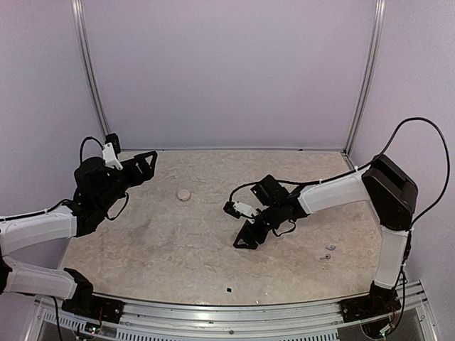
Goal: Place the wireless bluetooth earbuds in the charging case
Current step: Move the charging case to the center of the board, then pick up the charging case from the center of the board.
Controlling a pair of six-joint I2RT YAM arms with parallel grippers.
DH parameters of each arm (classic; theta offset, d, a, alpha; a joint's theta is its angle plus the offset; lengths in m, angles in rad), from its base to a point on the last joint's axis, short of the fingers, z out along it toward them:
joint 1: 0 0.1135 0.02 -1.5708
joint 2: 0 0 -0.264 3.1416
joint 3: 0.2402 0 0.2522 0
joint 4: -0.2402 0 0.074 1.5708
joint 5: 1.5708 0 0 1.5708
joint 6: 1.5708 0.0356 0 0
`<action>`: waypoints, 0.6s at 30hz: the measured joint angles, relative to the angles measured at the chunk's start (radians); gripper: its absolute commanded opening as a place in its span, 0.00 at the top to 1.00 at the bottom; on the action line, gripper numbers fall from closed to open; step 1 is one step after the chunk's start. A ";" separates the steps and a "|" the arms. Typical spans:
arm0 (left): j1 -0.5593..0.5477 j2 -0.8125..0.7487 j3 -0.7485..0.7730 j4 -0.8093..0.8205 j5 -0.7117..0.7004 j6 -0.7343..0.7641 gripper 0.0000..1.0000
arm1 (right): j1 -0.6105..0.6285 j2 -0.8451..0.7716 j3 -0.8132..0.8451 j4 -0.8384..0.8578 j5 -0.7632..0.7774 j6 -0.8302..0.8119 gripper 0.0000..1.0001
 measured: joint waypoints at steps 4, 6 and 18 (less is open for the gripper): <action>0.007 -0.018 -0.015 0.043 0.007 -0.021 0.01 | 0.132 0.002 0.010 -0.046 -0.022 -0.096 0.20; 0.018 -0.029 -0.032 0.062 0.018 -0.049 0.01 | 0.157 -0.018 -0.008 -0.053 -0.023 -0.115 0.18; -0.097 0.040 -0.027 0.034 0.220 0.071 0.01 | 0.069 -0.361 -0.194 -0.018 -0.010 -0.004 0.19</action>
